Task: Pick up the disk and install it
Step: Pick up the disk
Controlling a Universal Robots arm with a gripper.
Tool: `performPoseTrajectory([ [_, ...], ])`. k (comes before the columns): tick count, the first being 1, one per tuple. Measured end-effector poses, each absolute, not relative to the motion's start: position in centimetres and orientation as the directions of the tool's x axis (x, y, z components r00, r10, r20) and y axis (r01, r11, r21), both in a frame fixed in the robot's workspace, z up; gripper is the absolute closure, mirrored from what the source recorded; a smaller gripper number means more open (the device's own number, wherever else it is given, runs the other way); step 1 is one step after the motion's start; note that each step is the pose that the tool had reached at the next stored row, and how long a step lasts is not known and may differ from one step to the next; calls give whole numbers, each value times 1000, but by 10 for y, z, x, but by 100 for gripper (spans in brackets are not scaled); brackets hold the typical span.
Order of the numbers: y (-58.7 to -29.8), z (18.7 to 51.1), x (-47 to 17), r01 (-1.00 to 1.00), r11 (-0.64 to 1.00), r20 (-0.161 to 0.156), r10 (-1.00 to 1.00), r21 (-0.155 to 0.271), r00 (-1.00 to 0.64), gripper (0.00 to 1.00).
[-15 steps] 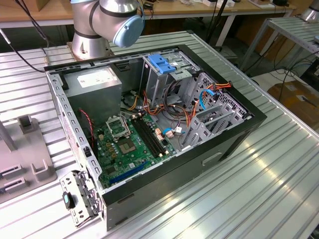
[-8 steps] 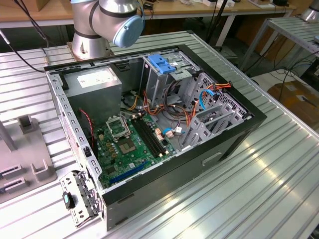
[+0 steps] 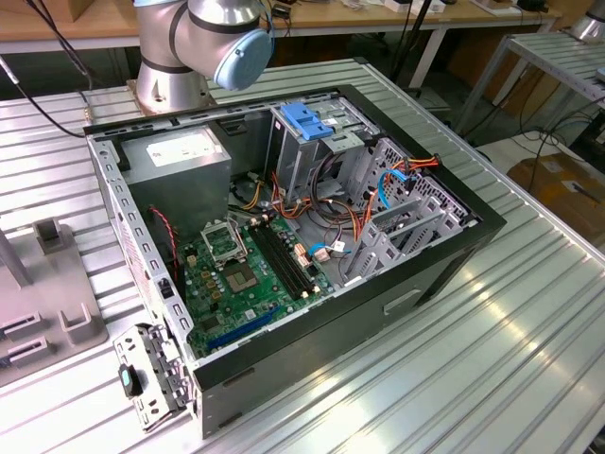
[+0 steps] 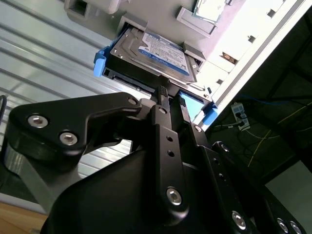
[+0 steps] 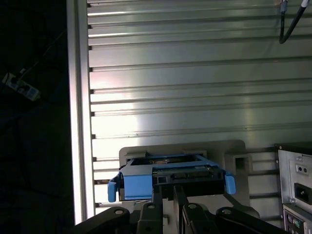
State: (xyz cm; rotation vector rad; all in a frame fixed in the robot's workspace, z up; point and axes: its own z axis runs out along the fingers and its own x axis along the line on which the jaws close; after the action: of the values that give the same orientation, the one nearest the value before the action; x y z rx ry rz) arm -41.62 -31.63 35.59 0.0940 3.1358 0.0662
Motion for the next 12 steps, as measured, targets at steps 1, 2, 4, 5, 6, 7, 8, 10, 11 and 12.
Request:
performPoseTrajectory([
  [1, -316, 356, -416, 60, 997, -2, 60, 42, -998, 76],
  [2, -316, 356, -416, 60, 997, -2, 60, 42, -998, 76],
  [4, -316, 356, -416, 56, 998, -2, 56, 42, -998, 76],
  [5, -316, 356, -416, 52, 998, -2, 53, 42, -999, 76],
  [6, -316, 356, -416, 40, 998, -2, 40, 42, -999, 76],
  [7, -316, 356, -416, 21, 999, -2, 21, 42, -1000, 76],
  [8, -316, 356, -416, 8, 999, -2, 8, 42, -1000, 76],
  [10, -316, 356, -416, -20, 999, -2, -20, 42, -1000, 76],
  [11, -316, 356, -416, -34, 999, -2, -34, 42, -999, 76],
  [12, -316, 356, -416, -60, 997, -2, -60, 42, -998, 76],
])
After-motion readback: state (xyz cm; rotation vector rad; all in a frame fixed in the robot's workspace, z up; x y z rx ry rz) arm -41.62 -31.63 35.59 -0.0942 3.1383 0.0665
